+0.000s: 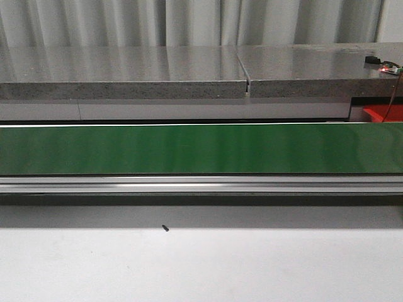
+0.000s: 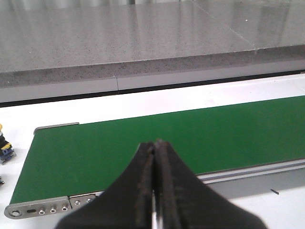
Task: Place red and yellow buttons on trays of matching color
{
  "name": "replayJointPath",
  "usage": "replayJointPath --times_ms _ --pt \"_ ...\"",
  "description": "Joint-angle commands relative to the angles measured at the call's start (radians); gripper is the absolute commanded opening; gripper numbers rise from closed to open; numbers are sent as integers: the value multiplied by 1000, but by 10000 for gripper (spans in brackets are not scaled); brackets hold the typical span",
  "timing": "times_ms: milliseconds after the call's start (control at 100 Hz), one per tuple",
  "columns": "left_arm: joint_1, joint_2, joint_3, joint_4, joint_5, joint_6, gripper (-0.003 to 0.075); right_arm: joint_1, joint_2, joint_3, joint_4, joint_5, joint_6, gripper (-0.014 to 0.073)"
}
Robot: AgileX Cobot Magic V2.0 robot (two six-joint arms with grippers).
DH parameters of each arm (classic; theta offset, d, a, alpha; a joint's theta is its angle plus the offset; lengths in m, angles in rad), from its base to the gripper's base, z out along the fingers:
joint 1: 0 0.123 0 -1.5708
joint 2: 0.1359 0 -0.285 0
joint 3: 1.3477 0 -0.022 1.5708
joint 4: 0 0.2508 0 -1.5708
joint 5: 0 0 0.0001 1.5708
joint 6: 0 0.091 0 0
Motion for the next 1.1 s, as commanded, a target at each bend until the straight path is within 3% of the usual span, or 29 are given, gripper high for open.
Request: replayJointPath --times_ms 0,100,170,290,390,650,890,1090 --pt "-7 11 -28 -21 -78 -6 3 -3 -2 -26 5 -61 -11 -68" --pt "-7 11 -28 -21 -78 -6 113 -3 -2 -26 5 -61 -11 -68" --pt "-7 11 -28 -21 -76 -6 244 -3 -2 -26 5 -61 -11 -68" --pt "-7 11 -28 -21 -76 -6 538 -3 -2 -26 5 -61 -11 -68" --pt "-7 11 -28 -21 -80 -6 663 -3 -2 -26 5 -61 -11 -68" --pt "-7 18 -44 -17 -80 -18 638 -3 -2 -26 5 -61 -11 -68" --pt "48 213 -177 306 -82 -439 638 -3 -2 -26 5 -61 -11 -68" --pt "179 489 -311 364 -71 -477 638 -3 -2 -26 5 -61 -11 -68"
